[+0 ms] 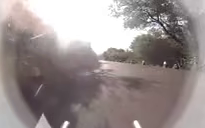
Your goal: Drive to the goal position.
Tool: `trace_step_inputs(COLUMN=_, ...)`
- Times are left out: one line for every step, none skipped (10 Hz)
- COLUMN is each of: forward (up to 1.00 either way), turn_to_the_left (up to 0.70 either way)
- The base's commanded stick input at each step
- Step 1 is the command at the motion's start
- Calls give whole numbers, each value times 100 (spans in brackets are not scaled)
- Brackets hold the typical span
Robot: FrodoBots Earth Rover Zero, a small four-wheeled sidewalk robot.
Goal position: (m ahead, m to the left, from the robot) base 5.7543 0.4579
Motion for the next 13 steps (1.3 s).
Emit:
trace_step_inputs(forward=50, turn_to_the_left=0)
trace_step_inputs(forward=50, turn_to_the_left=0)
trace_step_inputs(forward=50, turn_to_the_left=0)
trace_step_inputs(forward=50, turn_to_the_left=0)
trace_step_inputs(forward=50, turn_to_the_left=0)
trace_step_inputs(forward=50, turn_to_the_left=0)
trace_step_inputs(forward=50, turn_to_the_left=0)
trace_step_inputs(forward=50, turn_to_the_left=0)
trace_step_inputs(forward=50, turn_to_the_left=0)
trace_step_inputs(forward=50, turn_to_the_left=0)
trace_step_inputs(forward=50, turn_to_the_left=0)
trace_step_inputs(forward=50, turn_to_the_left=0)
trace_step_inputs(forward=50, turn_to_the_left=0)
